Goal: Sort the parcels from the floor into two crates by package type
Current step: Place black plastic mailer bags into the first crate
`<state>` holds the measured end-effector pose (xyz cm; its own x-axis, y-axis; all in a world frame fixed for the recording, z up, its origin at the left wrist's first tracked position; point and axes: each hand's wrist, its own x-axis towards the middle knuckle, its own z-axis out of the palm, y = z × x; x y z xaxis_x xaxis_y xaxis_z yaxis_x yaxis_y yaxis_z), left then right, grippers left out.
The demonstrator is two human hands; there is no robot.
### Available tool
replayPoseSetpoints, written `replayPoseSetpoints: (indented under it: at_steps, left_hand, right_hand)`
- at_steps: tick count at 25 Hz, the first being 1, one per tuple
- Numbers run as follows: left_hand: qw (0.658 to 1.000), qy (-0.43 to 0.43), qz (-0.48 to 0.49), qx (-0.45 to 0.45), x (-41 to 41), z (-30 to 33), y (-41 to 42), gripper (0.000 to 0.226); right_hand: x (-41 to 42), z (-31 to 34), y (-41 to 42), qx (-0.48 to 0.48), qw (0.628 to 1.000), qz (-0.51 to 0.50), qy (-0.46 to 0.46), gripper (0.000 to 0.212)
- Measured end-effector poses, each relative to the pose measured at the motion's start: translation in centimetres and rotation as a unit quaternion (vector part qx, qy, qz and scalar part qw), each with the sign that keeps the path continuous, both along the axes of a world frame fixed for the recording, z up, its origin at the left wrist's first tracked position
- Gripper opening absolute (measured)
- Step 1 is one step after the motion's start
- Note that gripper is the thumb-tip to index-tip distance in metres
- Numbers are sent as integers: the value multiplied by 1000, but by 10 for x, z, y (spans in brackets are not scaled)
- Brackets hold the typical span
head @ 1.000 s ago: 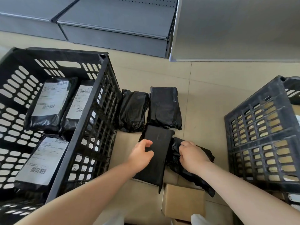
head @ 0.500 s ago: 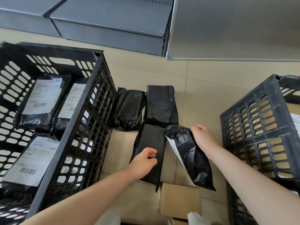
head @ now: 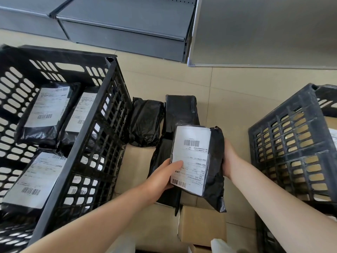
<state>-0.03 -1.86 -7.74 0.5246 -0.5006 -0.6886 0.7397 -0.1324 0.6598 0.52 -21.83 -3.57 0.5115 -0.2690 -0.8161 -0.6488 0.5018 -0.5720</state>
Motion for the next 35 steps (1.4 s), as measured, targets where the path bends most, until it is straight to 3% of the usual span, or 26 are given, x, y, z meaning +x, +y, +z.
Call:
replayPoseSetpoints:
  at_steps: [5,7,9,11,14,16,18,22,24,27,29,33,35]
  left_hand:
    - [999,-19,28,-19,1,10,2,36]
    - [997,-68,46,2,4,11,2,40]
    - [985,-151,35,73,8,10,2,52]
    - [954,-245,-4,175,11,11,2,56]
    - [909,-335,-36,247,14,10,3,59]
    - [890,-371,-62,256,15,12,2,59]
    - [875,-399,-95,257,13,12,1,59]
    - [865,-416,-123,251,11,12,0,60]
    - [868,-416,-126,240,11,10,0,60]
    - [890,-386,-101,218,9,8,-1,74]
    - [911,-347,-68,214,9,7,-2,90]
    - [956,-225,-22,185,11,6,-4,97]
    - [975,-161,1,155,10,8,-5,95]
  right_hand:
    - [-3,-13,-9,25,1000,-4,12,43]
    - [3,-17,-18,-29,999,-36,2,44]
    - [7,-15,-26,-165,985,-15,-40,38]
    - [8,-5,-30,-333,933,67,-118,27]
    - [13,14,-22,-376,837,337,-212,33]
    - [20,16,-13,-363,745,542,-137,52]
    - [25,17,-8,-357,675,644,-55,62]
    - [20,16,-7,-318,640,699,1,87]
    - [15,13,-6,-355,621,699,-11,81]
    - [18,19,-19,-346,643,683,10,54]
    - [19,29,-37,-315,681,660,39,37]
    - [9,26,-67,-198,858,473,5,37]
    - [3,18,-67,-130,914,385,-8,46]
